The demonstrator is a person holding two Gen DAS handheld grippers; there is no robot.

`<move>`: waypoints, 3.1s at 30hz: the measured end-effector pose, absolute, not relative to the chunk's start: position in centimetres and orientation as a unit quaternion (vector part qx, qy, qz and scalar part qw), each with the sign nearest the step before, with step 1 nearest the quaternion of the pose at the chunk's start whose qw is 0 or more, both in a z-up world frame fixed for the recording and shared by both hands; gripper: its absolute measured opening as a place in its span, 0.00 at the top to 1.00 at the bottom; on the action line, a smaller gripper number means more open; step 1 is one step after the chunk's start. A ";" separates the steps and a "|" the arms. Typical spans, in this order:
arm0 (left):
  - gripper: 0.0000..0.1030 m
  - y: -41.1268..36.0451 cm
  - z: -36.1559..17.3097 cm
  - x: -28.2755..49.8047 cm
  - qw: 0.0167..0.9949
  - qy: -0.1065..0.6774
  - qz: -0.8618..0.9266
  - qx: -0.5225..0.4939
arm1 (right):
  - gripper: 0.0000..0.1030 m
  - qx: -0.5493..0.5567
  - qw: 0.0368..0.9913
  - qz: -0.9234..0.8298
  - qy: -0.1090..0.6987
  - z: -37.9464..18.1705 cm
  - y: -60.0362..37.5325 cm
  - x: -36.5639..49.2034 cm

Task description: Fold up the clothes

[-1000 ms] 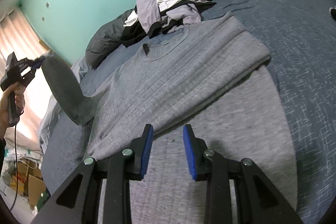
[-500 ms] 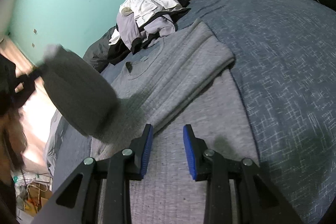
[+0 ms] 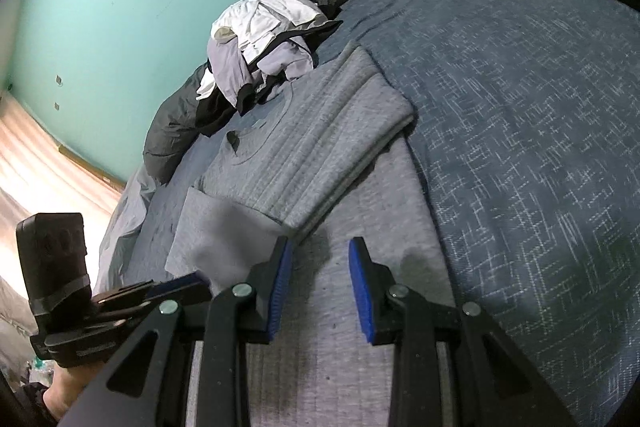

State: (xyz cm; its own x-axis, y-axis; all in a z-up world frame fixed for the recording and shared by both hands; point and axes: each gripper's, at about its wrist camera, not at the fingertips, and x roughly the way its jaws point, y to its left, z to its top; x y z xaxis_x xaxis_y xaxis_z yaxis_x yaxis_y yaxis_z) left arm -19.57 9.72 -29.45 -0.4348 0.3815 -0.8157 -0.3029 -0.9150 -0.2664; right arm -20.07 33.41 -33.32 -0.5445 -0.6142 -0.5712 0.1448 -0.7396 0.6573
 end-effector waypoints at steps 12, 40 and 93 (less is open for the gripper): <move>0.52 -1.0 -29.7 -17.6 0.115 -0.083 0.860 -0.490 | 0.48 0.466 0.245 -0.817 -0.237 -34.4 31.3 -21.2; 0.52 -12.2 -36.9 -13.7 0.037 -0.143 0.840 -0.522 | 0.94 0.470 0.249 -0.819 -0.214 -33.1 29.5 -18.0; 0.92 -22.7 -31.5 -23.3 -0.034 0.008 0.896 -0.444 | 0.94 0.429 0.286 -0.836 -0.188 -31.8 29.3 -15.9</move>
State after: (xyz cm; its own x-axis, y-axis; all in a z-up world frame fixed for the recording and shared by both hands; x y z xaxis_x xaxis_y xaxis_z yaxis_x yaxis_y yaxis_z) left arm -23.25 -22.70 -31.52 -0.6043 -0.0672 -0.7939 0.0536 -0.9976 0.0436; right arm -15.85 29.30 -31.85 -0.4686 -0.6398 -0.6092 0.3176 -0.7655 0.5597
